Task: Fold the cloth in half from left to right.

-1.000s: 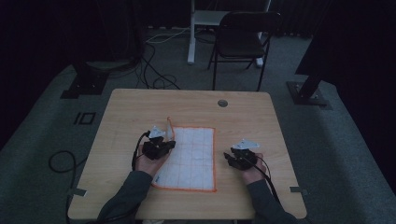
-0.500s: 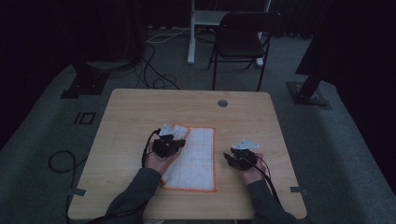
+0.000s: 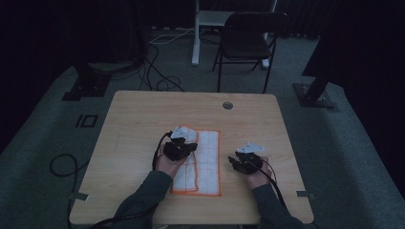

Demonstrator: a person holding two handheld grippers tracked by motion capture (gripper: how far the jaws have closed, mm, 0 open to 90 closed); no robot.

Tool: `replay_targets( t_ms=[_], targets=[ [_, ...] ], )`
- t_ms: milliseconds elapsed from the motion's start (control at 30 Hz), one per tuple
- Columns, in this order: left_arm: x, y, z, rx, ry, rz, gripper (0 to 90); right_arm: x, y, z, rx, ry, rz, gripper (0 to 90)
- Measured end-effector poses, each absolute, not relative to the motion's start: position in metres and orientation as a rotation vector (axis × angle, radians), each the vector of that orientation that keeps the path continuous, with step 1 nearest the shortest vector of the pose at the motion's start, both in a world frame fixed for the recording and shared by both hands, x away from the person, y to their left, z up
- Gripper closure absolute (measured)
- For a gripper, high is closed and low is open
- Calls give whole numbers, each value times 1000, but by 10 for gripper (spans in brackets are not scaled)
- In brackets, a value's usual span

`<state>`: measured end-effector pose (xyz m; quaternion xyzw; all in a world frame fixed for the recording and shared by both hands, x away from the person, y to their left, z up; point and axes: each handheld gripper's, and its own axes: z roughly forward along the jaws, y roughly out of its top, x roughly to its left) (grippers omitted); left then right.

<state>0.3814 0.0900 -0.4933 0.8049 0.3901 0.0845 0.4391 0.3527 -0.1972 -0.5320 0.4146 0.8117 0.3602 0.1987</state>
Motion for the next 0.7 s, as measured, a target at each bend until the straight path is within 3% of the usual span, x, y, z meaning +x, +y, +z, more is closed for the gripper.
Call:
replay_targets(
  t_ms=[700],
  targets=[
    [380,47,-486,2028,853,151,893,353,-197,-533,1157,2275,1004,593]
  ],
)
